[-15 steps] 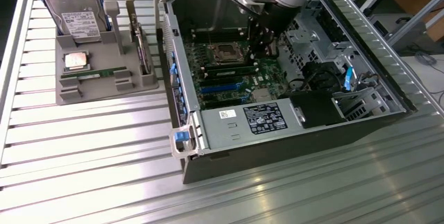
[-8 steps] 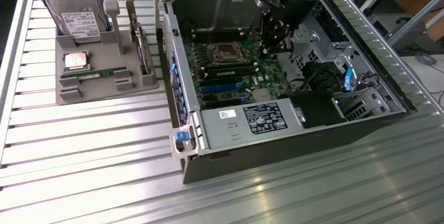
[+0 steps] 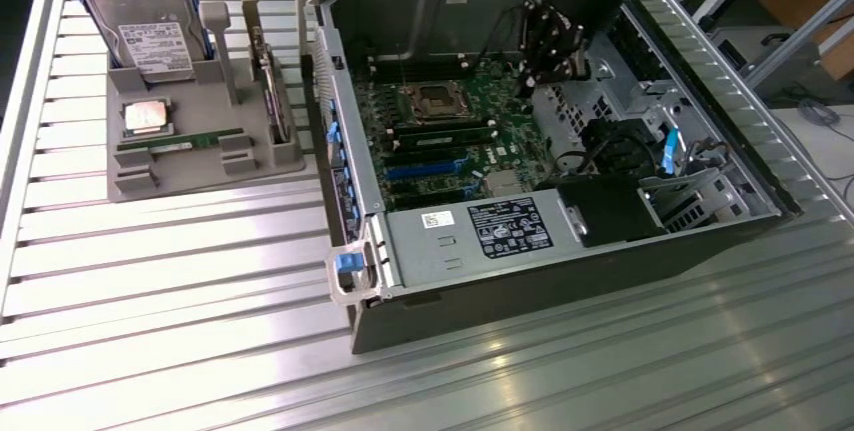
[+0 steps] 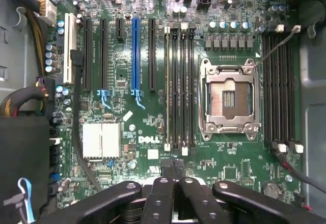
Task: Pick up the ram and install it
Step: 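Press down the ram until it locks into place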
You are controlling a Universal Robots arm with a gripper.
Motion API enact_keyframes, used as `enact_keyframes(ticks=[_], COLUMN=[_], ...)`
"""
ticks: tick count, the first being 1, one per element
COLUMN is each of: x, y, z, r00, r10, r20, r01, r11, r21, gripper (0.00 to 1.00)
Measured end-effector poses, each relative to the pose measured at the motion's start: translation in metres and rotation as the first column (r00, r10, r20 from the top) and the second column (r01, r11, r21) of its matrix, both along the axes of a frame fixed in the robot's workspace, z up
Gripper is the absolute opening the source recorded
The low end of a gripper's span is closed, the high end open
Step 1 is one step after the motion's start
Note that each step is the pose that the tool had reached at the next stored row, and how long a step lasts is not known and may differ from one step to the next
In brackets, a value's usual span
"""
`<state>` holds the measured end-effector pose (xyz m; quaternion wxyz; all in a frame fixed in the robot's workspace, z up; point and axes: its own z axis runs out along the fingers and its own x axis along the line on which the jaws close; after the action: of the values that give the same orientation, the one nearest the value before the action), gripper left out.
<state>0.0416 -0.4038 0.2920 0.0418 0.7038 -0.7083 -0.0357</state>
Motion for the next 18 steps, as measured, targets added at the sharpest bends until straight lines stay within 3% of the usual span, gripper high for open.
enact_keyframes(ticks=[3, 6, 11, 12, 13, 14, 15, 18], x=[0.004, 0.005, 0.005, 0.005, 0.005, 0.005, 0.005, 0.005], y=[0.0, 0.0, 0.0, 0.0, 0.0, 0.0, 0.0, 0.0], z=[0.0118, 0.0158, 0.0159, 0.0159, 0.0157, 0.0155, 0.0152, 0.0153], r00=[1.0, 1.0, 1.0, 1.0, 0.9997, 0.9977, 0.9964, 0.9964], r10=[0.0, 0.0, 0.0, 0.0, 0.0, 0.0, 0.0, 0.0], r20=[0.0, 0.0001, 0.0009, 0.0078, 0.0246, 0.0679, 0.0845, 0.0845], r01=[0.0, 0.0, 0.0, 0.0, 0.0, -0.001, -0.001, -0.001], r11=[1.0, 0.9999, 0.9999, 0.9999, 0.9999, 0.9999, 0.9999, 0.9999], r21=[0.0035, 0.0127, 0.0125, 0.0123, 0.0123, 0.0124, 0.0126, 0.0124], gripper=[0.1, 0.1, 0.1, 0.1, 0.1, 0.1, 0.1, 0.1])
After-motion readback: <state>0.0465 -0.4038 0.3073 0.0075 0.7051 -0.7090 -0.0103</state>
